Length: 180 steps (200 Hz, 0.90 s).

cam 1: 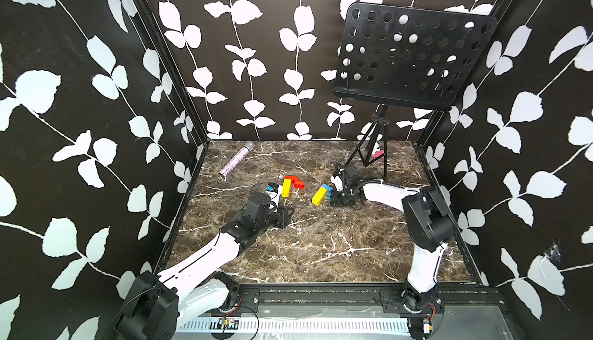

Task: Assemble the letter r with lego
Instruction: Adjust the lego brick at the center of the board.

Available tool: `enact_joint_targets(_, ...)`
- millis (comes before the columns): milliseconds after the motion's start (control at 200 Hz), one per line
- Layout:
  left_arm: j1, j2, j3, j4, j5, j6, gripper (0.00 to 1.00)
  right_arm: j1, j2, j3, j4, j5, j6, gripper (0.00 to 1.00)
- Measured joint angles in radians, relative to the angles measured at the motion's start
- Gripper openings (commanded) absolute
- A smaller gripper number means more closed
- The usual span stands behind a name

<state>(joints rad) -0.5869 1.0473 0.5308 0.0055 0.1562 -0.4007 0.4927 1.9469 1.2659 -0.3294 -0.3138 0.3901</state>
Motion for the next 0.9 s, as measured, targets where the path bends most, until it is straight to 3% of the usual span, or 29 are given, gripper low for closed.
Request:
enact_joint_targets(290, 0.0, -0.05, 0.0, -0.009, -0.016, 0.0, 0.49, -0.005, 0.077, 0.151, -0.021, 0.078, -0.051, 0.04)
enact_joint_targets(600, 0.0, -0.058, 0.0, -0.011, -0.027, 0.0, 0.49, -0.005, 0.087, 0.169, -0.029, 0.091, -0.166, 0.05)
enact_joint_targets(640, 0.0, -0.056, 0.0, -0.01, -0.027, 0.0, 0.49, -0.005, 0.087, 0.17, -0.029, 0.093, -0.175, 0.09)
enact_joint_targets(700, 0.0, -0.048, 0.0, -0.01, -0.026, 0.0, 0.49, -0.005, 0.087, 0.17, -0.03, 0.092, -0.179, 0.23)
enact_joint_targets(785, 0.0, -0.032, 0.0, -0.01, -0.024, 0.0, 0.5, -0.004, 0.072, 0.151, -0.011, 0.092, -0.16, 0.3)
enact_joint_targets(900, 0.0, -0.015, 0.0, -0.006, -0.021, -0.005, 0.5, 0.007, 0.014, 0.096, 0.013, 0.1, -0.104, 0.33)
